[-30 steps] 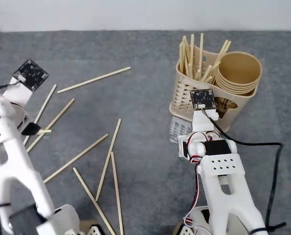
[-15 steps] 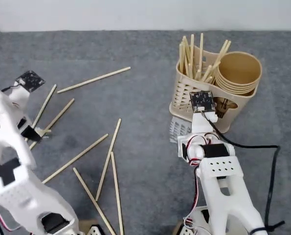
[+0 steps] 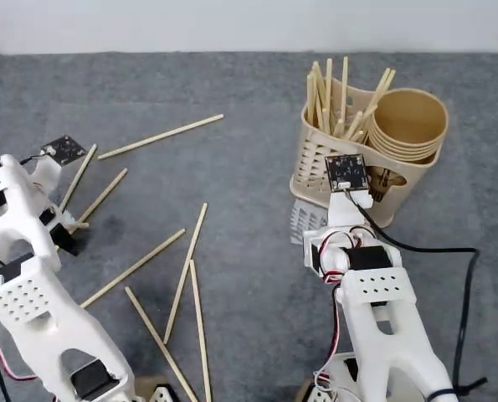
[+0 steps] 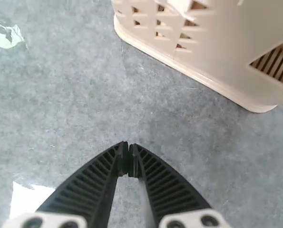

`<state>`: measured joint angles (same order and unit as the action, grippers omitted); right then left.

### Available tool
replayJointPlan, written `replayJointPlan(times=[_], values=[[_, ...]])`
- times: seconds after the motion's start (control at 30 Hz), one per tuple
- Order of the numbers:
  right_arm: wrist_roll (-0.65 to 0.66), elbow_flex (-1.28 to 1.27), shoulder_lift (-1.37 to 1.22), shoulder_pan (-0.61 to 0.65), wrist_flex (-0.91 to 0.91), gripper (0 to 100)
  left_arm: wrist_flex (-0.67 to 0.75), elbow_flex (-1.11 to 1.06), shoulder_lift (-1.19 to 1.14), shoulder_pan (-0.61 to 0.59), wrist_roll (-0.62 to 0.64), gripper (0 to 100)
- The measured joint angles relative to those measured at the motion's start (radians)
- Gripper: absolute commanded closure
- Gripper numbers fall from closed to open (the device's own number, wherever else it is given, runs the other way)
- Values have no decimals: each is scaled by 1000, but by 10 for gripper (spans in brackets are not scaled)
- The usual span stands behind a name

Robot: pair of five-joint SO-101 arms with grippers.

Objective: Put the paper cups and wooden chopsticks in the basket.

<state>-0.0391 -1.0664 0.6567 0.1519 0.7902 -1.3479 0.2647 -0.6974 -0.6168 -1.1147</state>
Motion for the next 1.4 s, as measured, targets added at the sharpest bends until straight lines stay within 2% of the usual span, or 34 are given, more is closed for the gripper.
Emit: replayJointPlan(times=[0.17,0.3,0.53,1.13,1.4], values=[[0,0,0,0,0,990,-121,5,-3,31,-57,982],[0,0,0,0,0,990,-253,15,-12,69,-120,987],[0,0,0,0,0,990,-373,40,-6,146,-115,988],[0,0,0,0,0,990,-382,38,397,411,227,990],[0,0,0,0,0,990,-385,38,660,606,419,990]])
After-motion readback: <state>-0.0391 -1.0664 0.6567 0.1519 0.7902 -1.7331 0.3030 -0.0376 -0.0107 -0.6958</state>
